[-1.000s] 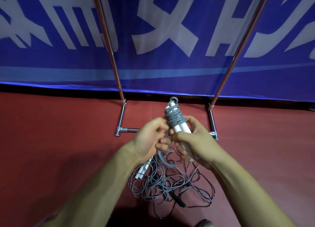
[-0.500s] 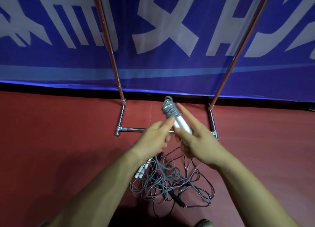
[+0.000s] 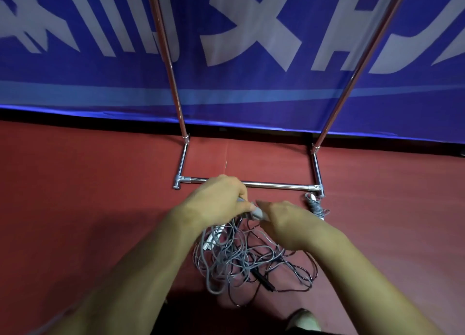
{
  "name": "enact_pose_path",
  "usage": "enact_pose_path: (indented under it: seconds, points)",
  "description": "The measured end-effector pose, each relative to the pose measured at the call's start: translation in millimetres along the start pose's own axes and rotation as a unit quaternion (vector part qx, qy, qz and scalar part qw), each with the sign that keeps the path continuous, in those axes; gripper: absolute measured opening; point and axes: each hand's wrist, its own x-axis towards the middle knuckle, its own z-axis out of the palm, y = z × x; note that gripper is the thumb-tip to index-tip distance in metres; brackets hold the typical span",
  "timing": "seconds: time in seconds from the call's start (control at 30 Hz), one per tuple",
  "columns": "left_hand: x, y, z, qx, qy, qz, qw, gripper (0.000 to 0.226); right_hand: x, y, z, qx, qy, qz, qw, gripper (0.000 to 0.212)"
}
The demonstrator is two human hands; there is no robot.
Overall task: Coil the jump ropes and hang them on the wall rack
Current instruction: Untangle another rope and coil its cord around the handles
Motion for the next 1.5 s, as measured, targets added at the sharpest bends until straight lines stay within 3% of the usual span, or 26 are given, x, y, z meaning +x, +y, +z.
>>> enact_pose_path:
  seconds: [0.03,0.2,0.33,0.47,0.5,0.57,0.63,0.7,0.77,0.87,0.97,1.07,1.17,1.2,1.27,1.4,1.43,1.5]
  points:
    - [2,-6,0,-0.029,-0.009,-0.002,1.000,0.033,-4,-4,-4,-0.006,-0.012,-0.003,1.000,0.023]
    - [4,-21,8,-0.096,-0.103,-0.011,0.990,0.042,-16,-22,-13,-0.050,-0.051,-0.042,0.997,0.009]
    - [1,-19,-3,-0.246,-0.132,0.036,0.959,0.027,-20,-5,-24,0.113,-0.079,-0.112,0.984,0.013]
    - [-1,-9,-9,-0.522,-0.121,0.038,0.843,0.027,-32,2,-42,0.380,-0.049,-0.179,0.906,0.017]
    - [2,-5,-5,-0.546,-0.096,0.022,0.832,0.028,-33,2,-45,0.431,-0.027,-0.183,0.883,0.015]
    - [6,9,4,-0.543,-0.058,-0.032,0.837,0.036,-31,-1,-46,0.534,0.016,-0.174,0.827,0.010]
    - [12,20,15,-0.525,-0.044,-0.065,0.848,0.036,-25,1,-46,0.625,0.061,-0.146,0.765,0.017]
    - [15,25,21,-0.486,-0.013,-0.056,0.872,0.041,-19,9,-46,0.665,0.107,-0.109,0.731,0.026]
    - [12,28,22,-0.368,0.006,-0.019,0.930,0.040,-14,17,-44,0.618,0.183,-0.073,0.761,0.023]
    - [3,36,28,-0.120,0.058,0.022,0.991,0.030,-6,30,-32,0.394,0.311,-0.021,0.865,0.021]
    - [3,40,23,0.040,0.143,0.037,0.988,0.029,0,37,-23,0.230,0.320,-0.003,0.919,0.019]
    - [8,25,13,0.100,0.174,0.052,0.978,0.037,0,36,-23,0.162,0.217,-0.011,0.963,0.015]
    - [7,5,8,0.010,0.110,0.080,0.991,0.029,-8,33,-30,0.142,0.080,-0.048,0.985,0.008]
    - [8,-2,9,-0.058,0.074,0.077,0.993,0.026,-11,32,-32,0.158,0.033,-0.066,0.985,0.002]
    - [9,-10,11,-0.223,0.011,0.071,0.972,0.028,-20,28,-35,0.213,-0.060,-0.098,0.970,0.011]
    - [7,-5,0,-0.424,-0.045,0.082,0.901,0.017,-35,26,-48,0.394,-0.133,-0.166,0.894,0.010]
    - [8,-4,0,-0.484,-0.067,0.069,0.870,0.019,-37,26,-51,0.437,-0.128,-0.187,0.871,0.010]
    - [9,0,0,-0.617,-0.119,0.045,0.776,0.030,-40,24,-56,0.524,-0.093,-0.211,0.820,0.010]
